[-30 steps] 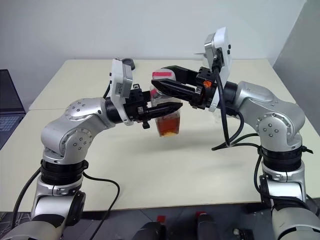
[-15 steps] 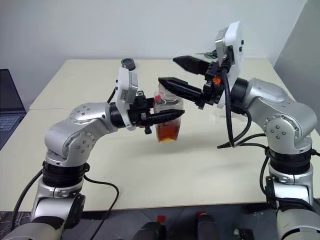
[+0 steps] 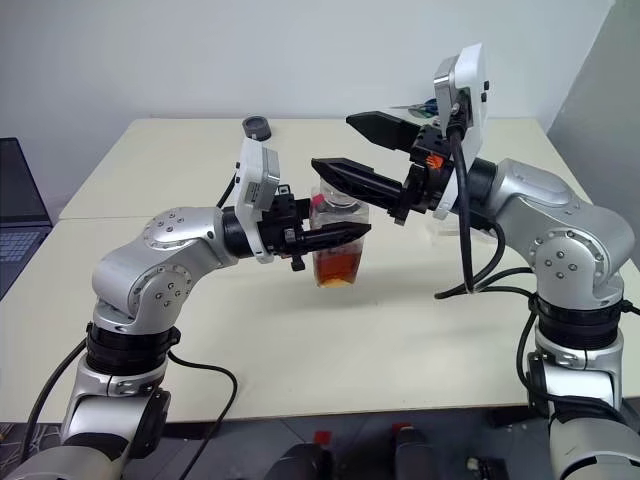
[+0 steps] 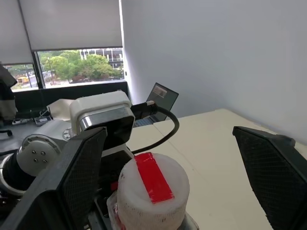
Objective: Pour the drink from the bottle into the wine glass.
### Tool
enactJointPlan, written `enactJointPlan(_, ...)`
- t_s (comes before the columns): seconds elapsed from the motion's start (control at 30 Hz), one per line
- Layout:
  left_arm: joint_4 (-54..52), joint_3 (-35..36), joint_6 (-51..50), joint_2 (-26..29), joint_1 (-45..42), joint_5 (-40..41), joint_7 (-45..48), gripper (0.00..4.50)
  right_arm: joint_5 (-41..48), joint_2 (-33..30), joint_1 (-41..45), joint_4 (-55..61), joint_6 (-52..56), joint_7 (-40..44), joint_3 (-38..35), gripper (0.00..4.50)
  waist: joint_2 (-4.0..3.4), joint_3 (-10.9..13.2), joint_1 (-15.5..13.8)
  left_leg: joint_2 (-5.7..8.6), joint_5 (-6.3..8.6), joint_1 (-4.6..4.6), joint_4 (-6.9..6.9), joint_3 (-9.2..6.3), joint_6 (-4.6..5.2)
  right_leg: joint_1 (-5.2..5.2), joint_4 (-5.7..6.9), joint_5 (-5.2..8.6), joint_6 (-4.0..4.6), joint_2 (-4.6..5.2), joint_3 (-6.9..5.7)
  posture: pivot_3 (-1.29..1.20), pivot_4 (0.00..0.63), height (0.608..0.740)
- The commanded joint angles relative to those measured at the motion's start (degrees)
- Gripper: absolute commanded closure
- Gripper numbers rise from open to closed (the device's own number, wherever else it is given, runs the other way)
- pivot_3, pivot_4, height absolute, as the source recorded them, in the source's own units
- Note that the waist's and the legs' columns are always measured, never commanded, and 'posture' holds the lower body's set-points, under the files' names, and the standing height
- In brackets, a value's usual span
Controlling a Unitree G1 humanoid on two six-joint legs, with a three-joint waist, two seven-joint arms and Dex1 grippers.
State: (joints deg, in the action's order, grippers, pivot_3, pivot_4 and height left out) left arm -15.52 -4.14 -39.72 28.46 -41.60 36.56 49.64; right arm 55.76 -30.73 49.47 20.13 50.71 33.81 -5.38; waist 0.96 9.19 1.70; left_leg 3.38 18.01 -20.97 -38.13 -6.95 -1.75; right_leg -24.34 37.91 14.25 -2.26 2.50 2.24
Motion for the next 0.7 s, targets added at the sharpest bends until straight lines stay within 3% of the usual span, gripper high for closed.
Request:
enactJointPlan(0.03,-1.6,1.0,0.7,0.2,-1.1,0.5,0.4,2.72,2.0,0.9,-0.6,2.1,0.6,-1.5,-1.3,0.02,0.00,0.0,0.0,0.00,0.00,0.00,0.00,0.00,0.00,0.00,0.00,0.00,0.00,0.00,0.00,0.00,0.150,0.740)
enactJointPlan(0.7,-1.7,1.1,0.7,0.2,-1.1,0.4,0.1,2.72,4.2,2.8,-0.4,2.0,3.4,-4.4,-1.0,0.02,0.00,0.0,0.0,0.00,0.00,0.00,0.00,0.01,0.00,-0.01,0.01,0.00,0.00,0.00,0.00,0.00,0.150,0.740)
